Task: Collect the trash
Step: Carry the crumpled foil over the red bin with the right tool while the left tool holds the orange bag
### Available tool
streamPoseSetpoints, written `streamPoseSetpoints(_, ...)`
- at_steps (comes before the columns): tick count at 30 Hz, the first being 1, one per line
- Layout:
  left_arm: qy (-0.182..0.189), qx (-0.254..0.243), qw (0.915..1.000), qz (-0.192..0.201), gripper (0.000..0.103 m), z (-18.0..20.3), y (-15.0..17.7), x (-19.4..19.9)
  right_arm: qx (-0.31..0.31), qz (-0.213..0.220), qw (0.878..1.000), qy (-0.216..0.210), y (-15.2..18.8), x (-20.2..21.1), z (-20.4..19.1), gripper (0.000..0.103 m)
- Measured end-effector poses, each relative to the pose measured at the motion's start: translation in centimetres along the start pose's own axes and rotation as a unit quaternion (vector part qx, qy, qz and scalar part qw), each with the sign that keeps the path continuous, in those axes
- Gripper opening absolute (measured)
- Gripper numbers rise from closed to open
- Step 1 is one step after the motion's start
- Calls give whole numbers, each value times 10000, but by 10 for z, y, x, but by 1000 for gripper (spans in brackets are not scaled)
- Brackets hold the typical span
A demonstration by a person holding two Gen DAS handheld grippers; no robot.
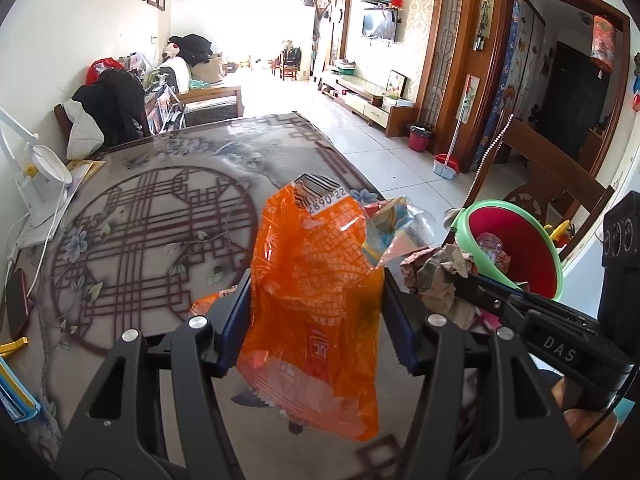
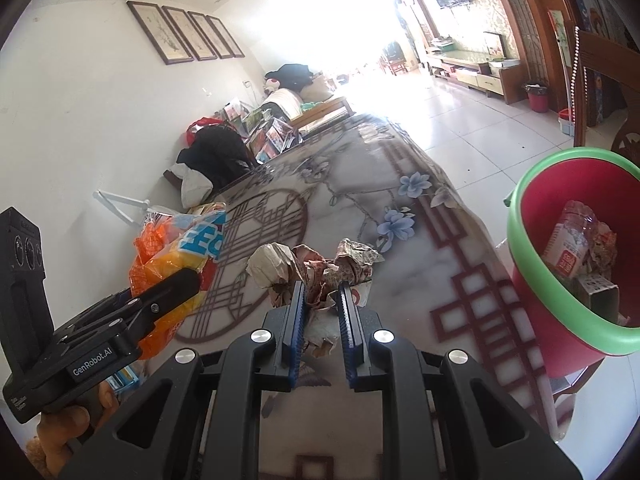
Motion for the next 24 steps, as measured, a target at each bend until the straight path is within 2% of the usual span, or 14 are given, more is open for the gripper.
streamPoseSetpoints(24,110,-222,9993,-295,58,29,6,-25,-501,270,9983,115,-2,32,40,17)
Point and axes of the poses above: each gripper's, at about its wrist camera, not at the fingertips, and x roughly against the way its jaws point, z to its right, y to its underside, the point moved 8 cm from there along -x, roughly the way its jaws point, and after that the axes turned 7 degrees about -z, right-handed, at the moved point
